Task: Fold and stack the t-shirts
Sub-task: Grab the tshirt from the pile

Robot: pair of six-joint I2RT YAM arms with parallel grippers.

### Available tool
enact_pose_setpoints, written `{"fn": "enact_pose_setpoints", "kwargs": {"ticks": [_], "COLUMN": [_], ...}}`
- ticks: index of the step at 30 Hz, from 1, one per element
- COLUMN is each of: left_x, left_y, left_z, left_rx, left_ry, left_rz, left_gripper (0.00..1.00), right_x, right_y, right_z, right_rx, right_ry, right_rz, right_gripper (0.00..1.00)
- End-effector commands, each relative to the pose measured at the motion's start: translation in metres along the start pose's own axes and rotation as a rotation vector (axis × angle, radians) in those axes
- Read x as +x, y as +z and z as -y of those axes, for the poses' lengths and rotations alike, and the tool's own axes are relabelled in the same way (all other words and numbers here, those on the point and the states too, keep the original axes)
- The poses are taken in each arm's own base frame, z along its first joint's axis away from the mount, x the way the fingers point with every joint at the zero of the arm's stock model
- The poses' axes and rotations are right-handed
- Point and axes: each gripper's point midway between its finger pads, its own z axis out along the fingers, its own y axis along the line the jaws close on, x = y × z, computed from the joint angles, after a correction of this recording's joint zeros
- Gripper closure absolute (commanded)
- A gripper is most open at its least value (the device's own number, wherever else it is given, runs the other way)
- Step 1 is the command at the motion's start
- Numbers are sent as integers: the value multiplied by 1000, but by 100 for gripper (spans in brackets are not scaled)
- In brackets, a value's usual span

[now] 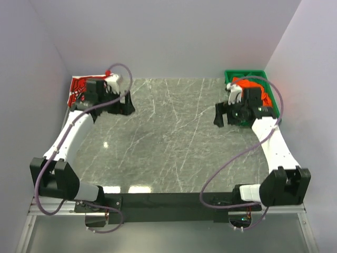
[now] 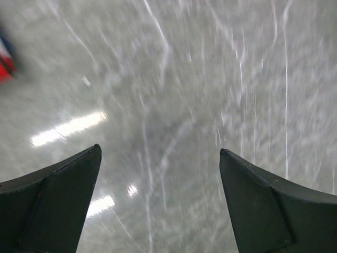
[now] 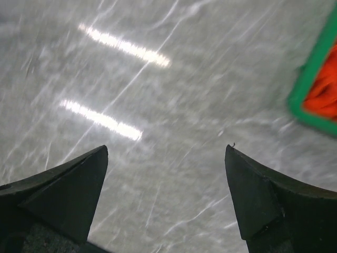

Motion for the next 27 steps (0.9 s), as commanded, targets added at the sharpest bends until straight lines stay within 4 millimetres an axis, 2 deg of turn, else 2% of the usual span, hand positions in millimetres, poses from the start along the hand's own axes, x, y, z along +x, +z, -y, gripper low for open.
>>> {"fn": "enact_pose_setpoints", "kwargs": {"ticks": [1,3,4,5,6,7,9,10,11,12,15,17,18,20,21,23,24,27], "left_x": [-82,-99,-118,-123,-137,-142,-148,-151,-151,-150,-144,-140,-136,-134,-132,-130,-129,-125], "left_y": [-22,-25,-24,-25,-24,-24,-26,-25,-23,-21,-14,-11,-5,-2,2,4,6,11], "left_z": [-9,-25,-31,-41,-54,-59,-73,-82,-85,-89,-102,-106,-108,-112,-113,-116,-119,-124], "left_rx": [7,-14,-8,-17,-33,-37,-61,-78,-89,-102,-140,-147,-146,-150,-150,-158,-163,-169], "left_ry": [13,-31,-53,-83,-107,-127,-145,-154,-155,-154,-166,-176,-188,-194,-196,-190,-184,-184], "left_rz": [179,192,211,207,223,227,238,243,243,241,219,203,185,178,171,165,157,139], "left_gripper": [1,1,1,1,1,1,1,1,0,1,1,0,1,0,0,1,0,1], "right_x": [-57,-81,-88,-105,-105,-110,-123,-123,-134,-131,-131,-137,-126,-121,-101,-90,-76,-60], "right_y": [-4,4,6,0,13,17,32,36,36,51,64,66,79,81,93,95,104,115], "right_z": [30,44,54,70,85,96,118,131,140,153,192,209,220,241,255,275,281,290], "right_rx": [119,157,197,235,248,270,297,321,339,354,439,477,490,532,563,589,592,587], "right_ry": [-5,4,11,24,44,56,73,88,88,100,120,128,135,150,167,191,188,182], "right_rz": [90,100,101,136,108,105,95,88,104,82,58,64,26,9,-59,-93,-136,-182], "right_gripper": [2,2,2,2,2,2,2,2,2,2,2,2,2,2,2,2,2,2]}}
